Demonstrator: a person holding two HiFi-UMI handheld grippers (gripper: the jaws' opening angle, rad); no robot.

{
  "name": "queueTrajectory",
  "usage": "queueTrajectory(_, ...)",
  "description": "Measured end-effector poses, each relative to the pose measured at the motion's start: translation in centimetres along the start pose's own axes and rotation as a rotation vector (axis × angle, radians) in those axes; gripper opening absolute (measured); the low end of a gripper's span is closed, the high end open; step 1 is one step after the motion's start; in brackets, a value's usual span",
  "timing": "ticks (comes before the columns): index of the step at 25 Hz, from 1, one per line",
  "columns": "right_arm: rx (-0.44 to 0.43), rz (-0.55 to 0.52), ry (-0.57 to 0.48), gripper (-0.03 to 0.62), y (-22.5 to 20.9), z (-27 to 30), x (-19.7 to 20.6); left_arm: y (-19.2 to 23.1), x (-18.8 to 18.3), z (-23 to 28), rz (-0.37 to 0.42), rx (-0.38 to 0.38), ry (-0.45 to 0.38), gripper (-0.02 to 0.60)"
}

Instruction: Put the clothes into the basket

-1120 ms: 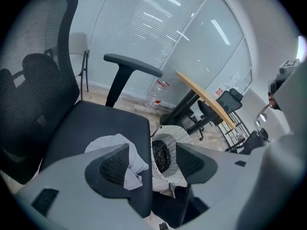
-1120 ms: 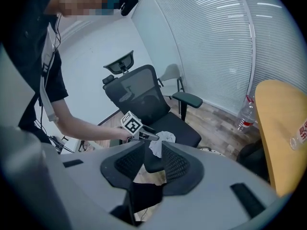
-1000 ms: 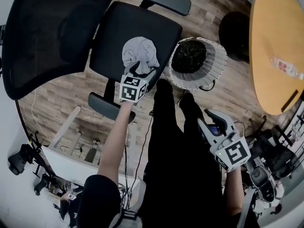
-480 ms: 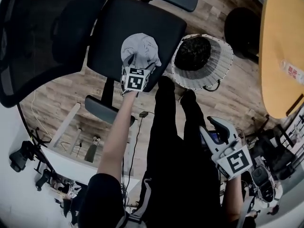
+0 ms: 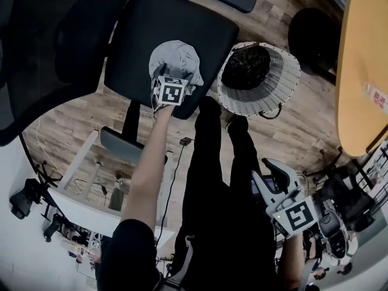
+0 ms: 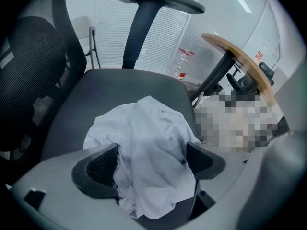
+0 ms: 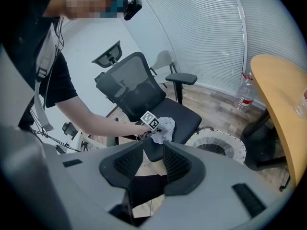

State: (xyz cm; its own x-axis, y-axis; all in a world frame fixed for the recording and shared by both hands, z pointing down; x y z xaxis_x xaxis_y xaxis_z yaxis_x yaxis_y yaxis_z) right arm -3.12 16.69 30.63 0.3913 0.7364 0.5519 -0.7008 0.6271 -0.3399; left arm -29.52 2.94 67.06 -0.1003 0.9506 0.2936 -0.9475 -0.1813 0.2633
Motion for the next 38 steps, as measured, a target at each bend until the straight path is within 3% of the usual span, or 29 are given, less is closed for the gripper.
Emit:
queueTrajectory(13, -0.009, 0.025, 0.018, 0.117, -0.1, 1.3, 0.7, 1.2, 0.7, 2.7, -0.058, 0.004, 0.032, 0.435)
queueTrajectory(15, -0.014, 0.028, 0.026, 0.117, 0.0, 1.2, 1.0, 1.5, 0.8, 2.7, -0.055, -0.014, 0.03, 0.384)
queueTrajectory(18, -0.02, 0.027, 0.02, 0.117, 0.4, 1.1, 1.0, 2.2, 0.6, 2.1, -0.11, -0.044, 0.032, 0.177)
queueTrajectory(21, -0.029, 0.031, 0.008, 0.117, 0.6, 1.2, 0.8, 2.7, 0.3, 1.9, -0.133, -0.05, 0.045, 0.112)
queueTrajectory(24, -0.032, 0.026, 0.003, 0.117, 0.7, 1.3, 0.9, 2.6, 0.1, 2.0, -0.094, -0.046, 0.042, 0.095)
queueTrajectory(38, -0.009, -0.058, -0.091, 0.112, 1.8, -1.5, -1.3, -0.1, 0.2, -4.2, -0.11, -0.031, 0.027, 0.087)
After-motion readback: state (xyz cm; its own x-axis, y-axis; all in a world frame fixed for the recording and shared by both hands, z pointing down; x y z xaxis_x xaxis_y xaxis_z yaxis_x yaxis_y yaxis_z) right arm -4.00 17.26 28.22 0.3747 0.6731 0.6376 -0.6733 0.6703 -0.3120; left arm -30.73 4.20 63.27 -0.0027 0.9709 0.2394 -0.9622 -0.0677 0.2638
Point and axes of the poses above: the fingertips, and each gripper's own axes: z forward along the fingers, y to its left, x out of its underside, the point moved 7 cm from there along -z, backward along the fingers, and after that the axes turned 12 degrees about -z, right-handed, at the moved point
